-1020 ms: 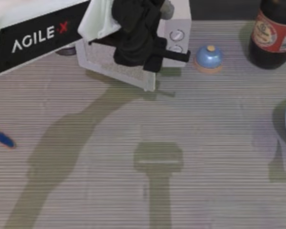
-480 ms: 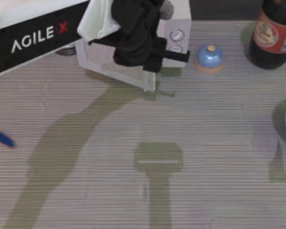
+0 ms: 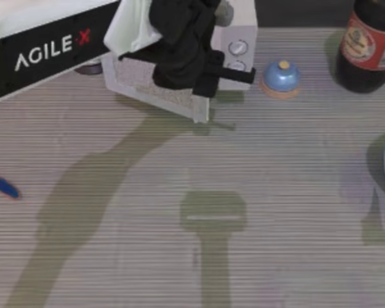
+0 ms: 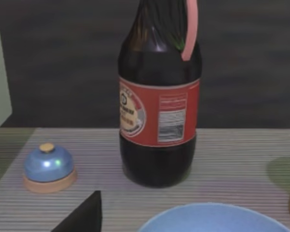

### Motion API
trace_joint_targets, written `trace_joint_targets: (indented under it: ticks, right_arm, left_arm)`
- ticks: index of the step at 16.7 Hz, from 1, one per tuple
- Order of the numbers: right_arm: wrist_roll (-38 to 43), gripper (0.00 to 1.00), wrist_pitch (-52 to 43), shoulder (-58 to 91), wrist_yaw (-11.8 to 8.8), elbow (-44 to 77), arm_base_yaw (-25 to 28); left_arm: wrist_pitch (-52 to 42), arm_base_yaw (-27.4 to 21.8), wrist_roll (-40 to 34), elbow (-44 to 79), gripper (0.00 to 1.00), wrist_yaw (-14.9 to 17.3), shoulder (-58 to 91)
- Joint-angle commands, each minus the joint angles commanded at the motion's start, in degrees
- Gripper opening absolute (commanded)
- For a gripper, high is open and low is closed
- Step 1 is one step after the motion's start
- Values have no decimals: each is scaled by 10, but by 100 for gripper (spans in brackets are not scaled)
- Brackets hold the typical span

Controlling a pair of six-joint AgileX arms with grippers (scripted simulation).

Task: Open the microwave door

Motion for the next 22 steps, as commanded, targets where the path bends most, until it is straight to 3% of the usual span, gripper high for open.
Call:
trace_joint_targets:
  ticks: [6,13,22]
  right_arm:
    - [0,100,0,0,0,0,0]
    - [0,100,0,0,0,0,0]
    - [0,100,0,0,0,0,0]
  left_arm:
    - [1,-3,-1,-1,0,5,-1]
    - [26,13,58,-62,0,33,-43]
    - [26,13,58,-62,0,33,-43]
